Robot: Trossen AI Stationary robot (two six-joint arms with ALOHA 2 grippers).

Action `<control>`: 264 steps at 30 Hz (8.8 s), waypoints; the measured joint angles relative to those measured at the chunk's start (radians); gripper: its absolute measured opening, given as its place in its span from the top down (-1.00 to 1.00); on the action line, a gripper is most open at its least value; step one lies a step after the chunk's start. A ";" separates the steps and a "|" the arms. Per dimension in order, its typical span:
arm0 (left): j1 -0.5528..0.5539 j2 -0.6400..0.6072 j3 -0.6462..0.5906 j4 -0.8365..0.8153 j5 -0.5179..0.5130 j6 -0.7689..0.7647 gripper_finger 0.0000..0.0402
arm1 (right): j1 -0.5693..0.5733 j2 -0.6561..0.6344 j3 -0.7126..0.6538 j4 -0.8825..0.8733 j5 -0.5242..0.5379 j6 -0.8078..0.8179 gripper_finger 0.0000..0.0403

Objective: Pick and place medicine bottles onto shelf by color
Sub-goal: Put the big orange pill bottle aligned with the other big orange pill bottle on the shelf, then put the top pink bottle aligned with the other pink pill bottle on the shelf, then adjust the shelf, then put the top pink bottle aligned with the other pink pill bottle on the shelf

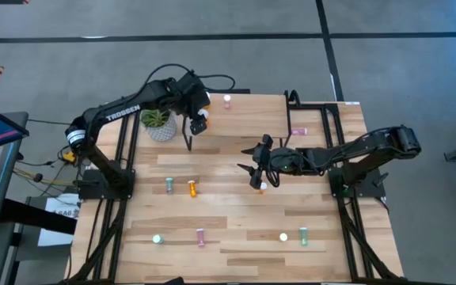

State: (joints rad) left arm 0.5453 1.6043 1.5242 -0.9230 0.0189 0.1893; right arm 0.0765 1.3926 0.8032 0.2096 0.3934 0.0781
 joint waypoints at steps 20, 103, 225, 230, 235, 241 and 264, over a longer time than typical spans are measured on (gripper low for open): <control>0.000 0.000 0.000 0.062 0.027 0.002 -0.15 | 0.000 0.000 0.000 0.000 0.000 0.003 -0.27; -0.581 -0.611 -0.713 0.840 -0.121 -0.044 -0.06 | -0.701 -0.651 -0.305 -0.760 -0.001 0.613 -0.26; -0.581 -0.610 -0.711 0.822 -0.087 -0.026 -0.06 | -0.404 -0.355 -0.257 -0.504 -0.059 0.574 0.31; -0.581 -0.610 -0.711 0.822 -0.088 -0.027 -0.06 | -0.442 -0.356 -0.257 -0.472 -0.072 0.541 0.31; -0.581 -0.610 -0.711 0.818 -0.092 -0.027 -0.06 | -0.479 -0.356 -0.258 -0.434 -0.110 0.514 0.32; -0.581 -0.610 -0.711 0.816 -0.098 -0.031 -0.06 | -0.485 -0.356 -0.258 -0.438 -0.129 0.501 0.29; -0.581 -0.609 -0.711 0.806 -0.098 -0.047 -0.06 | -0.397 -0.455 -0.256 -0.677 -0.240 0.454 -0.25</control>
State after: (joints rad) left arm -0.0357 0.9951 0.8127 -0.1174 -0.0792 0.1421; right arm -0.3207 0.9379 0.5472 -0.4674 0.1530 0.5321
